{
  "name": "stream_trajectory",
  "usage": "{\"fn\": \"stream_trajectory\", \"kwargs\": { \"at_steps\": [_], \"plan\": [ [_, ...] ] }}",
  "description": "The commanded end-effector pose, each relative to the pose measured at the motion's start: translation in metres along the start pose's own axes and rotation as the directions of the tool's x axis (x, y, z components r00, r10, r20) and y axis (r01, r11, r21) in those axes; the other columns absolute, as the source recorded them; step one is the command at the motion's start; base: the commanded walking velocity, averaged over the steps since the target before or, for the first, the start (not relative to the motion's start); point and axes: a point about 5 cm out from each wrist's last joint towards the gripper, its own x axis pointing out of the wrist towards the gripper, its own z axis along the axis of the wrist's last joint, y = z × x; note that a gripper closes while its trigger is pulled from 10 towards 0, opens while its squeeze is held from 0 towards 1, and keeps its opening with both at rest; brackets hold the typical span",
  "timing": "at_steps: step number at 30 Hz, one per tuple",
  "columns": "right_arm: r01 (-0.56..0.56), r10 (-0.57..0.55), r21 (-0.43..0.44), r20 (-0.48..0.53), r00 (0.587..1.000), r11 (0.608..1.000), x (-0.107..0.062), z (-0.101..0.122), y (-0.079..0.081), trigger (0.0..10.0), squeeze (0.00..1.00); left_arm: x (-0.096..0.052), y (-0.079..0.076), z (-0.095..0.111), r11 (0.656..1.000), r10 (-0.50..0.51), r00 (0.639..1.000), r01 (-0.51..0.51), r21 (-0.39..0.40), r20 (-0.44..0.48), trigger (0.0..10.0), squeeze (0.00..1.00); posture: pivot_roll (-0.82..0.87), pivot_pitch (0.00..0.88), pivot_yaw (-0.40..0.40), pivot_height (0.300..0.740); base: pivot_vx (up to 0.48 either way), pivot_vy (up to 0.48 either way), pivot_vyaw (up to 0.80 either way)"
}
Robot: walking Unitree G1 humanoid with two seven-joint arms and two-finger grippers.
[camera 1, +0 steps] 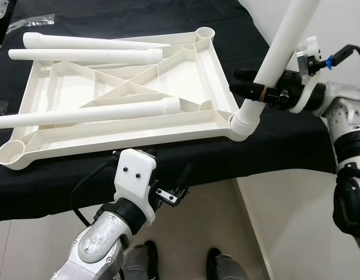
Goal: Building children table
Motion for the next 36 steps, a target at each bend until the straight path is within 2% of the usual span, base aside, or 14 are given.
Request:
{"fn": "stream_trajectory", "kwargs": {
  "at_steps": [1,16,21,29,36],
  "plan": [
    [-0.023,0.023,-0.011,-0.044,0.999,1.0,0.003,-0.011,0.004,10.0,0.0,-0.004,-0.001,0.001,1.0,-0.007,1.0,0.007,0.006,0.0,10.0,0.0,0.16,0.309,-0.017,0.74,0.0,0.0,0.0],
    [0.048,-0.052,-0.066,-0.059,0.997,0.997,0.005,-0.008,0.0,10.0,0.0,-0.004,0.0,0.002,1.0,-0.007,1.0,0.007,0.015,0.002,10.0,0.0,0.16,0.295,-0.019,0.74,0.0,0.0,0.0],
    [0.027,-0.03,-0.061,-0.039,0.999,0.998,0.008,-0.003,0.0,10.0,0.0,-0.003,-0.001,0.002,1.0,-0.014,1.0,0.014,0.023,0.003,10.0,0.0,0.16,0.295,-0.023,0.74,0.0,0.0,0.0],
    [0.016,-0.019,-0.047,-0.061,0.998,0.999,0.007,-0.016,0.005,10.0,0.0,-0.003,-0.002,0.001,1.0,-0.013,1.0,0.013,0.026,0.002,10.0,0.0,0.16,0.304,-0.026,0.74,0.0,0.0,0.0],
    [0.077,-0.079,-0.039,-0.074,0.994,0.996,0.003,-0.031,0.008,10.0,0.0,-0.001,0.0,0.002,1.0,-0.01,1.0,0.01,0.03,0.006,10.0,0.0,0.15,0.308,-0.023,0.74,0.0,0.0,0.0]
  ]
}}
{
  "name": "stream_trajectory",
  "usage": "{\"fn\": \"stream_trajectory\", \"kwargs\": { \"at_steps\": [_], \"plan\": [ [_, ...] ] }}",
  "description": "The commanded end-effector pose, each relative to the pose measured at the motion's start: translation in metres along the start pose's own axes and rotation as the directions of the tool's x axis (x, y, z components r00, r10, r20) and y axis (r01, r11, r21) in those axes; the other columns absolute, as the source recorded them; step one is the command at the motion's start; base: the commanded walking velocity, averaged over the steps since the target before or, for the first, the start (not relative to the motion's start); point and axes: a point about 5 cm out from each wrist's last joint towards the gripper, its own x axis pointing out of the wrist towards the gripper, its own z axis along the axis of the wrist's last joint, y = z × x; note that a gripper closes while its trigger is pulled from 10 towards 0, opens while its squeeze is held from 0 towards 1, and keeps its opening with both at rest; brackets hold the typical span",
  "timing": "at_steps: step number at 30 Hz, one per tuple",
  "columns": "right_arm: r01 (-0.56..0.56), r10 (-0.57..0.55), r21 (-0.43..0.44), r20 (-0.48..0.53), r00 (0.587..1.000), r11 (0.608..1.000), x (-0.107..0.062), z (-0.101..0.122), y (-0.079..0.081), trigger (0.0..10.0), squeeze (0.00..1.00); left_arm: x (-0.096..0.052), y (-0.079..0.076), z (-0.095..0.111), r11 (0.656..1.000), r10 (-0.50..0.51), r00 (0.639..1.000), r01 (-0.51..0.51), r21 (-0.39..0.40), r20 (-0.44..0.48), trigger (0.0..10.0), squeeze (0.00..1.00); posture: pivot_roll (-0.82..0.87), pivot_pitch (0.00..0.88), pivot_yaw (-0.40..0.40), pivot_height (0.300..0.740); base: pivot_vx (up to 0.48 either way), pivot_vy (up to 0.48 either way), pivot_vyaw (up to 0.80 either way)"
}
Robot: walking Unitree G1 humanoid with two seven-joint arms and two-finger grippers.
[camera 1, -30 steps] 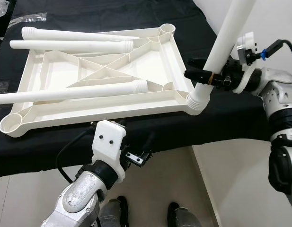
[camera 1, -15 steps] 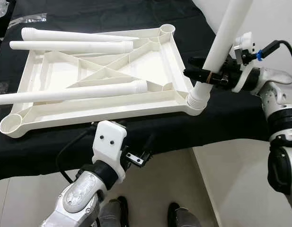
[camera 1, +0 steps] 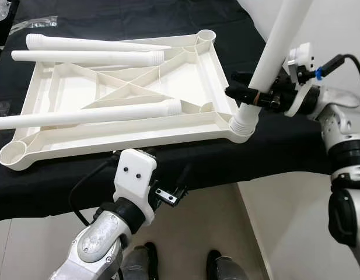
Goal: Building children table
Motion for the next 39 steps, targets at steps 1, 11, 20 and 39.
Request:
{"fn": "stream_trajectory", "kwargs": {
  "at_steps": [1,11,20,39],
  "plan": [
    [0.039,-0.035,0.061,-0.064,0.997,0.997,-0.002,-0.024,0.005,10.0,0.0,-0.001,-0.001,0.0,1.0,-0.005,1.0,0.005,0.004,0.002,10.0,0.0,0.15,0.309,-0.023,0.74,0.0,0.0,0.0],
    [0.3,-0.292,0.041,-0.13,0.948,0.953,-0.004,-0.04,-0.006,10.0,0.0,-0.002,0.001,0.001,1.0,0.003,1.0,-0.003,0.01,0.004,10.0,0.0,0.15,0.312,-0.022,0.74,0.0,0.0,0.0],
    [0.477,-0.468,0.012,-0.168,0.868,0.879,0.001,-0.043,-0.013,10.0,0.0,-0.001,0.003,0.001,1.0,0.008,1.0,-0.008,0.016,0.007,10.0,0.0,0.15,0.316,-0.023,0.74,0.0,0.0,0.0],
    [0.74,-0.717,0.078,-0.199,0.668,0.668,0.006,-0.057,-0.023,10.0,0.0,-0.001,0.004,0.002,1.0,0.017,1.0,-0.017,0.023,0.01,10.0,0.0,0.15,0.318,-0.028,0.74,0.0,0.0,0.0]
  ]
}}
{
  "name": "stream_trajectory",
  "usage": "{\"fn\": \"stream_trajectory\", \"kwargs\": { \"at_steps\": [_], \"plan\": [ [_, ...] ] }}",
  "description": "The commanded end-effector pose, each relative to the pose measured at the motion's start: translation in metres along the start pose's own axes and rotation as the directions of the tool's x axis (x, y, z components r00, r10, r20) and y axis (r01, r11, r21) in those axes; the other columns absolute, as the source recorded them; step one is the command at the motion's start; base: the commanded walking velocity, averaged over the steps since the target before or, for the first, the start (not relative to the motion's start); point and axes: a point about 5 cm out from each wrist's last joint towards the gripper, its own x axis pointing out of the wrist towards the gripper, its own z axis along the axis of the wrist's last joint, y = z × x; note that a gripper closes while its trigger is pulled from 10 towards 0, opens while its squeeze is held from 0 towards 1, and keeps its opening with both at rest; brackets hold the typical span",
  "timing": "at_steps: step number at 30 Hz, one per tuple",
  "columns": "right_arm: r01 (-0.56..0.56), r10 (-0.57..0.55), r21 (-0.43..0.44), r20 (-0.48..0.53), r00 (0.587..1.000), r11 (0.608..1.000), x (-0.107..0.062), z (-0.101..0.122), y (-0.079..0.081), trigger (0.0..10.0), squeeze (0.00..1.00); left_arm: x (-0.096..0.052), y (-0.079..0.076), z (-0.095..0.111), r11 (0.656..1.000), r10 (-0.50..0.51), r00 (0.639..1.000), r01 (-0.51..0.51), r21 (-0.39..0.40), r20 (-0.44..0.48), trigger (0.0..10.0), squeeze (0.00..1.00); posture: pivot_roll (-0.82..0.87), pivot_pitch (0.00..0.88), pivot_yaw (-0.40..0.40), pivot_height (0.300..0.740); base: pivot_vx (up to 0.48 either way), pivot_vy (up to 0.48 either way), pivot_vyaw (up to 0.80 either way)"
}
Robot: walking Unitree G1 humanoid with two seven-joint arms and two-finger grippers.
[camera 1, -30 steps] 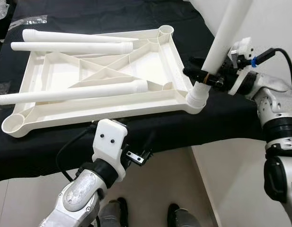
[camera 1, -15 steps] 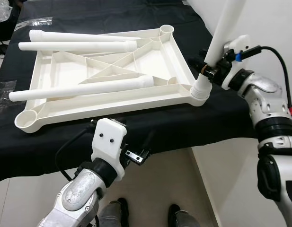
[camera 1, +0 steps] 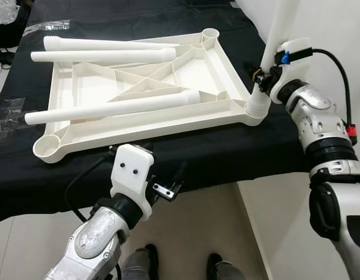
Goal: Building children table
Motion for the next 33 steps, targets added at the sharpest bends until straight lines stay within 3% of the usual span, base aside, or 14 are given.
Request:
{"fn": "stream_trajectory", "kwargs": {
  "at_steps": [1,4,7,14,22,25,33],
  "plan": [
    [-0.011,0.02,0.084,-0.106,0.994,0.996,-0.01,-0.036,0.002,10.0,0.0,-0.002,0.0,-0.002,1.0,-0.001,1.0,0.001,0.002,-0.01,10.0,0.0,0.15,0.315,-0.024,0.74,0.0,0.0,0.0],
    [-0.132,0.132,0.172,0.01,0.991,0.976,-0.009,-0.02,0.005,10.0,0.0,-0.002,-0.001,-0.002,1.0,-0.003,1.0,0.003,0.003,-0.01,10.0,0.0,0.16,0.313,-0.023,0.74,0.0,0.0,0.0],
    [-0.223,0.217,0.213,0.051,0.975,0.951,-0.009,-0.014,0.008,10.0,0.0,-0.002,0.0,-0.002,1.0,-0.004,1.0,0.004,0.004,-0.009,10.0,0.0,0.15,0.311,-0.022,0.74,0.0,0.0,0.0],
    [-0.365,0.365,0.159,0.031,0.931,0.917,-0.016,-0.02,0.017,10.0,0.0,-0.001,0.001,-0.001,1.0,0.0,1.0,0.0,0.009,-0.007,10.0,0.0,0.16,0.319,-0.021,0.74,0.0,0.0,0.0],
    [-0.346,0.346,0.098,0.015,0.938,0.933,-0.014,-0.023,0.026,10.0,0.0,0.0,0.003,-0.001,1.0,0.004,1.0,-0.004,0.015,-0.004,10.0,0.0,0.16,0.325,-0.018,0.74,0.0,0.0,0.0],
    [-0.267,0.268,0.054,-0.016,0.963,0.962,-0.01,-0.024,0.027,10.0,0.0,0.001,0.004,0.0,1.0,0.004,1.0,-0.004,0.016,-0.001,10.0,0.0,0.15,0.325,-0.017,0.74,0.0,0.0,0.0],
    [-0.149,0.151,0.028,-0.05,0.987,0.988,-0.004,-0.021,0.026,10.0,0.0,0.002,0.003,0.0,1.0,0.004,1.0,-0.004,0.012,0.0,10.0,0.0,0.15,0.328,-0.02,0.74,0.0,0.0,0.0]
  ]
}}
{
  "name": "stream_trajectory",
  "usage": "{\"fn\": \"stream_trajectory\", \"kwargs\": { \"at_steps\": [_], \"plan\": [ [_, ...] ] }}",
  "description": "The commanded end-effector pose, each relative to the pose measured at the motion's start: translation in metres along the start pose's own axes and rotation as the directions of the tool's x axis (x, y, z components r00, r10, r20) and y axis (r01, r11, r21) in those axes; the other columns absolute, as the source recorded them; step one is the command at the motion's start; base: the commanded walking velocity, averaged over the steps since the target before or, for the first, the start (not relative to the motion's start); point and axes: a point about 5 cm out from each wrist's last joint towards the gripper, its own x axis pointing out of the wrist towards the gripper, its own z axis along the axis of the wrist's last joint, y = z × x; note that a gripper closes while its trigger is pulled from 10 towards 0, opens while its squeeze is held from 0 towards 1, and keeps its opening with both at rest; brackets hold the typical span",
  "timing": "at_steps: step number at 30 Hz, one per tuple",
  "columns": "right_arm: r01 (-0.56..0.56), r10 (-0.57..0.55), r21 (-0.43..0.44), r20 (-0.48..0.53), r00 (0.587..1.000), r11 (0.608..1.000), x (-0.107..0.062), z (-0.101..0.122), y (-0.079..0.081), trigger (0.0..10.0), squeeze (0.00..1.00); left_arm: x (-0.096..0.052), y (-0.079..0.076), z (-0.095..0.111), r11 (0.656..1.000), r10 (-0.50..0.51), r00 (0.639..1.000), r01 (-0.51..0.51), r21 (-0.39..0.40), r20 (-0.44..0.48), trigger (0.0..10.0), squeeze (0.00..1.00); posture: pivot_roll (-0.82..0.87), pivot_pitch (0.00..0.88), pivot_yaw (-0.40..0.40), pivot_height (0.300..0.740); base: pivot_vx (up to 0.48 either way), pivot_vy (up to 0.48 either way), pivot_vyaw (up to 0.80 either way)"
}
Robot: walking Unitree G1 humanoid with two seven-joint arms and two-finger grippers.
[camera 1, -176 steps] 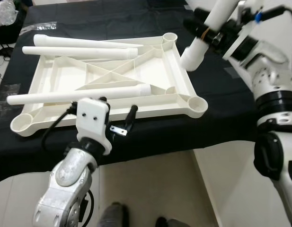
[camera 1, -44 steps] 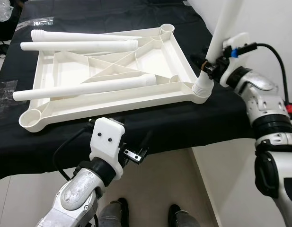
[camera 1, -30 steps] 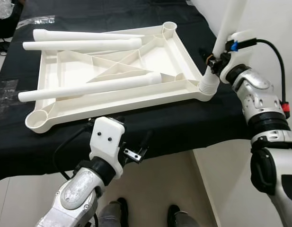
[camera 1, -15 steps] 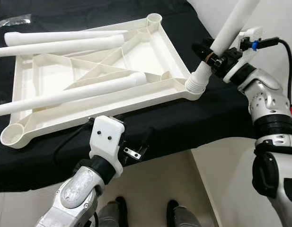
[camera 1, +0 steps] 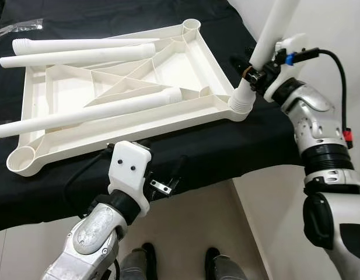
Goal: Building children table
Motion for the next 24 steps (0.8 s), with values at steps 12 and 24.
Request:
{"fn": "stream_trajectory", "kwargs": {
  "at_steps": [12,24],
  "plan": [
    [0.431,-0.424,-0.018,-0.217,0.879,0.902,-0.013,-0.045,-0.018,10.0,0.0,-0.001,0.001,-0.001,1.0,-0.001,1.0,0.001,0.002,-0.003,10.0,0.0,0.15,0.335,-0.024,0.74,0.0,0.0,0.0],
    [0.638,-0.646,-0.112,-0.221,0.731,0.761,-0.006,-0.045,-0.005,10.0,0.0,0.0,0.002,-0.001,1.0,0.003,1.0,-0.003,0.003,0.0,10.0,0.0,0.14,0.335,-0.023,0.74,0.0,0.0,0.0]
  ]
}}
